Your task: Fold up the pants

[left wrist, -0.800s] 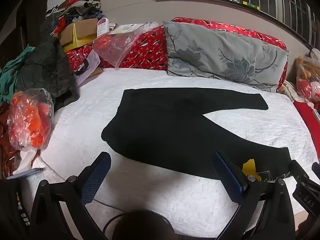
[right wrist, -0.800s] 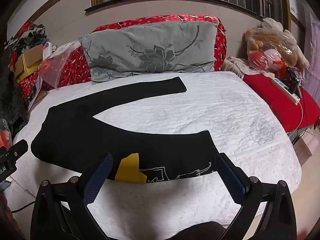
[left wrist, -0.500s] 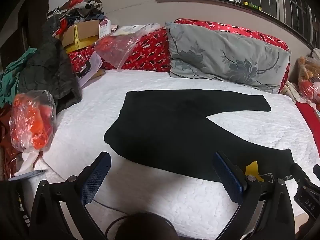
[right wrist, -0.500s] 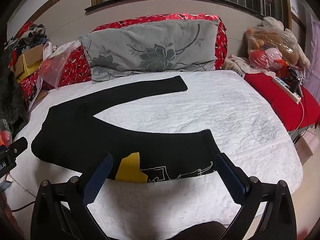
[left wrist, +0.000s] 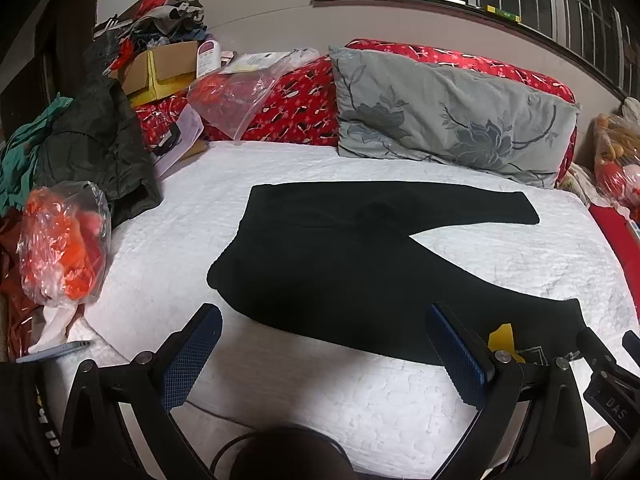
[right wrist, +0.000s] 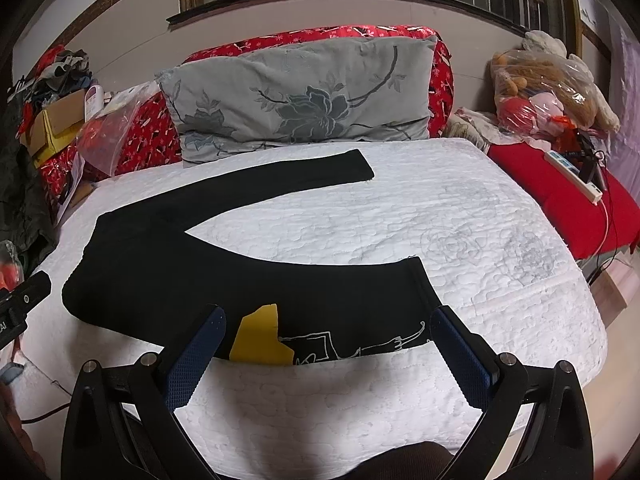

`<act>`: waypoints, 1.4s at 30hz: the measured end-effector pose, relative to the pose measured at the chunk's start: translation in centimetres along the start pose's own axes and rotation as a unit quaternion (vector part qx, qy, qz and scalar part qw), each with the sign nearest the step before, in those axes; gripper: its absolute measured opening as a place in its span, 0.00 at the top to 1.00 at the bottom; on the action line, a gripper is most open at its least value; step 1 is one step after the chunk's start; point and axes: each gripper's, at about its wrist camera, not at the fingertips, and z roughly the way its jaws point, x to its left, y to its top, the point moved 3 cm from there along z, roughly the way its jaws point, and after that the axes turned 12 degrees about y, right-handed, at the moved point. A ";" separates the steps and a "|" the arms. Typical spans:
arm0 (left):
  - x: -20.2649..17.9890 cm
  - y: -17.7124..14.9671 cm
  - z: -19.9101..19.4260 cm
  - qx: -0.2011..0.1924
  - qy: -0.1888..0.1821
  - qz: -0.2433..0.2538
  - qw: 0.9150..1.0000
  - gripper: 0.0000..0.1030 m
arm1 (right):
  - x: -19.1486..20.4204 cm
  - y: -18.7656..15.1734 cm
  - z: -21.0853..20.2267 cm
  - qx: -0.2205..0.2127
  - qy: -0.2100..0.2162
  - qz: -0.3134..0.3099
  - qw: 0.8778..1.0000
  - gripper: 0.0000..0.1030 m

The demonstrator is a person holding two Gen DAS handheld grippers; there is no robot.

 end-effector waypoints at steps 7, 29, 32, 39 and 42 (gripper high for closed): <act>0.1 0.0 0.0 0.003 -0.003 0.000 1.000 0.01 | -0.1 -0.1 0.0 0.001 0.001 0.002 1.000 0.00; -0.2 0.2 0.4 0.011 -0.005 0.006 1.000 0.01 | -0.3 -0.5 0.6 0.009 0.000 0.004 1.000 0.00; -0.2 0.1 0.4 0.012 -0.005 0.006 1.000 0.01 | -0.3 -0.5 0.6 0.010 0.000 0.004 1.000 0.00; -0.3 0.0 0.4 0.013 -0.006 0.008 1.000 0.01 | -0.3 -0.5 0.6 0.009 0.000 0.004 1.000 0.00; -0.2 0.0 0.3 0.014 -0.006 0.008 1.000 0.01 | -0.3 -0.5 0.6 0.010 -0.001 0.003 1.000 0.00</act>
